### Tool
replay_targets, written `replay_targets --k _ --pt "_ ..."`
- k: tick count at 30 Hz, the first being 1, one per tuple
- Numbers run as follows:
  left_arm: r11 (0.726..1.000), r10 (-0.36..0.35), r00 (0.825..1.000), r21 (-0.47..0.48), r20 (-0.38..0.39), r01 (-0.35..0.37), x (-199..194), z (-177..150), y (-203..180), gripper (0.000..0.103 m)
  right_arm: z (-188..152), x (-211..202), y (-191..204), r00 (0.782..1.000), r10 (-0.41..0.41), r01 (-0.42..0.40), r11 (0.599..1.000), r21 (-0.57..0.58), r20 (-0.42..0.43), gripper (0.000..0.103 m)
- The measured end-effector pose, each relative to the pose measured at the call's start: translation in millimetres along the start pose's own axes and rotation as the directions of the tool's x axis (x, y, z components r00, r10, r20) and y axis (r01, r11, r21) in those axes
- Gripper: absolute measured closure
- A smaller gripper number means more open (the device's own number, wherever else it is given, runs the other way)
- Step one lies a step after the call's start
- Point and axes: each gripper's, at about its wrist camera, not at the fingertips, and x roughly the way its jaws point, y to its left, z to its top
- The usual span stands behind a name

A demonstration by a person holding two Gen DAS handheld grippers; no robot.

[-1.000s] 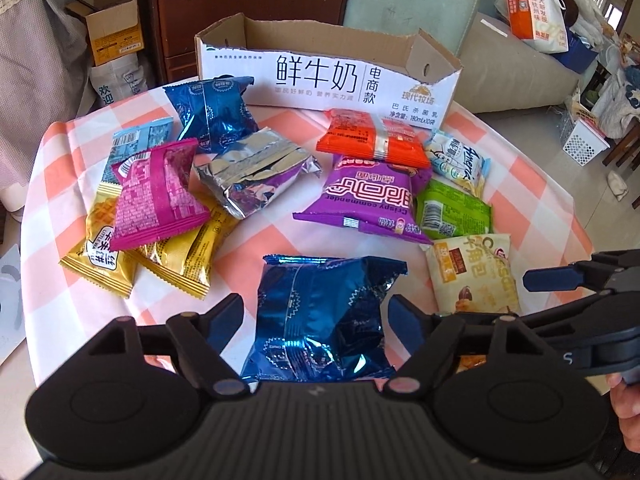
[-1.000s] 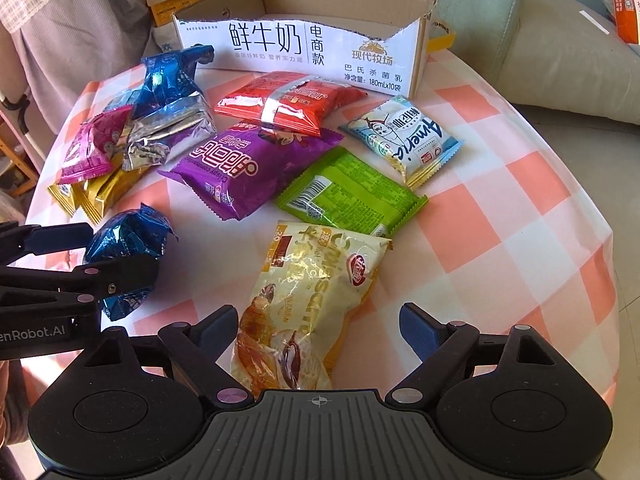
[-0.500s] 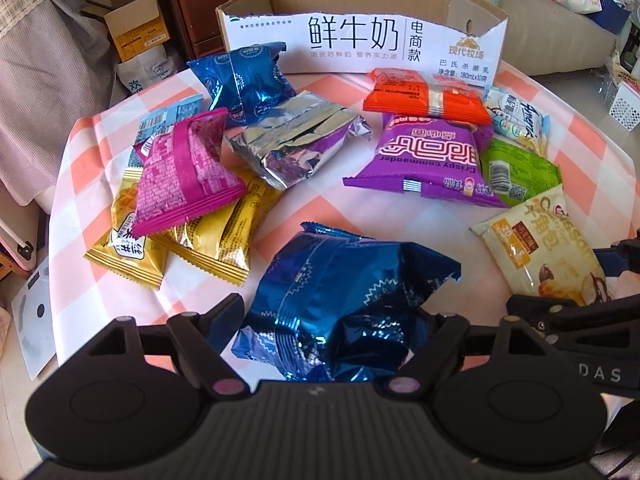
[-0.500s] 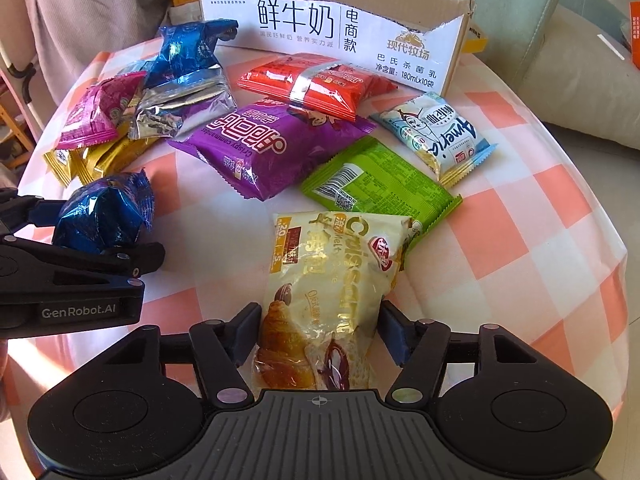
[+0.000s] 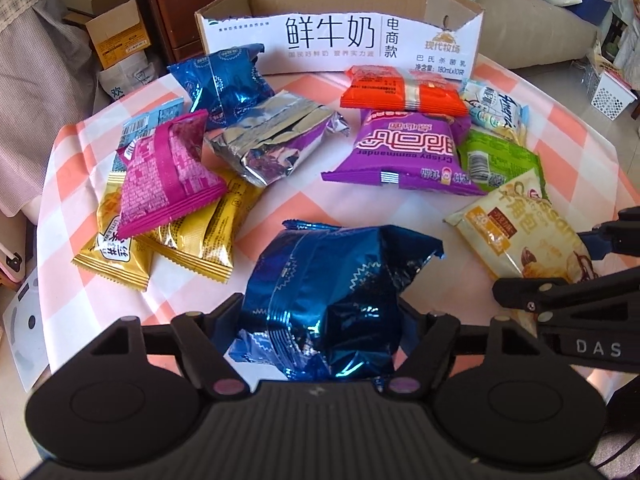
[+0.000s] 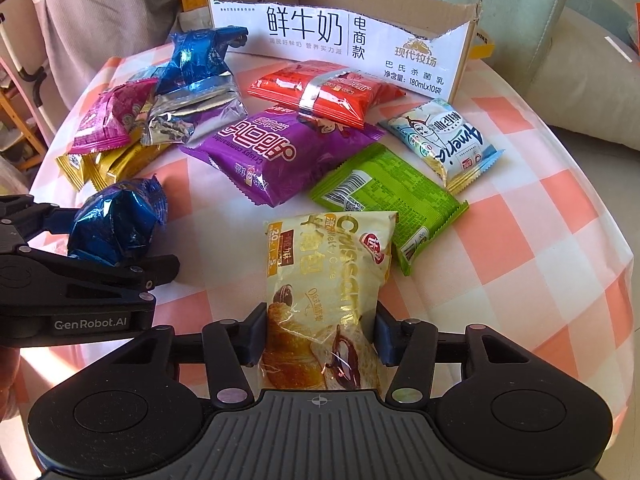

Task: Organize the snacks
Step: 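Carry both bags into the cardboard box and lower them onto its floor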

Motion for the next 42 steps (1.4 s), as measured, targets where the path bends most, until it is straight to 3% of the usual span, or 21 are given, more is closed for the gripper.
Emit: replay_targets --k 5,16,22,27,42 --pt "0.997 0.021 0.999 0.075 0.045 -0.024 -9.3 -3.0 -9.0 0.033 1.5 -6.1 -1.7 1.0 0.004 -0.004 1.0 0.011 0.03 0.053" --pt "0.997 0.051 0.99 0.042 0.135 -0.057 -33.1 0.1 7.1 0.034 6.2 -18.2 5.0 0.995 0.032 -0.03 0.999 -0.028 0.096 0.053" --pt "0.994 0.096 0.974 0.039 0.203 -0.106 -47.0 3.3 14.6 0.034 10.0 -28.1 11.2 0.986 0.044 -0.031 0.996 -0.081 0.161 0.053" --pt "0.987 0.153 0.949 0.01 0.275 -0.162 -60.0 11.9 23.4 0.034 15.3 -35.0 12.0 0.976 0.05 -0.029 0.994 -0.101 0.211 0.053" --pt "0.989 0.145 0.913 -0.051 0.382 -0.136 -77.1 43.2 35.6 0.034 40.5 -54.9 2.0 0.931 0.061 -0.027 0.995 -0.099 0.359 0.053"
